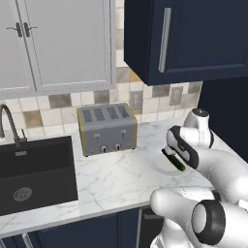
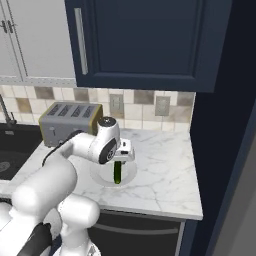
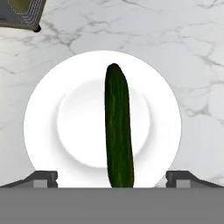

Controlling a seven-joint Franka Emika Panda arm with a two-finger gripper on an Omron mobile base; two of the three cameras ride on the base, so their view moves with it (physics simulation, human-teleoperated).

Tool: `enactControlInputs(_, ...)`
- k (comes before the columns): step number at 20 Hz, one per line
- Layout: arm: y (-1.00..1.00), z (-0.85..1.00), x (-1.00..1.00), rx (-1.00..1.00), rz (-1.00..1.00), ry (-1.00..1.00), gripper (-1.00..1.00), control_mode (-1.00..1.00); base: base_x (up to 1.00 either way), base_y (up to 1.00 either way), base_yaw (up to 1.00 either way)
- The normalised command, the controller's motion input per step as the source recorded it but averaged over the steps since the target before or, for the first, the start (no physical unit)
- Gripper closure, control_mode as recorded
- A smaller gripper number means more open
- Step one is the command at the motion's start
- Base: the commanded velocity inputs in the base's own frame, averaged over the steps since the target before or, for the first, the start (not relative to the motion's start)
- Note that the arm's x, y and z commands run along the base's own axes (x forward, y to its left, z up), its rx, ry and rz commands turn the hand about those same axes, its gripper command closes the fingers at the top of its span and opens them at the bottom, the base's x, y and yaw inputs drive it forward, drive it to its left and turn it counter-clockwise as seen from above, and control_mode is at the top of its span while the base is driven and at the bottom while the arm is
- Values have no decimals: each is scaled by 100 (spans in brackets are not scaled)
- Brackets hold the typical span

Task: Pick cucumber from the fridge and place it on the plate on the counter.

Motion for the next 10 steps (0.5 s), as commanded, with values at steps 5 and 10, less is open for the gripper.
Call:
enactControlInputs(5, 1, 89, -70, 6, -12, 1, -100, -100, 0, 0, 0)
enactControlInputs(10, 31, 32, -50, 2, -37, 0, -100, -100, 0, 0, 0)
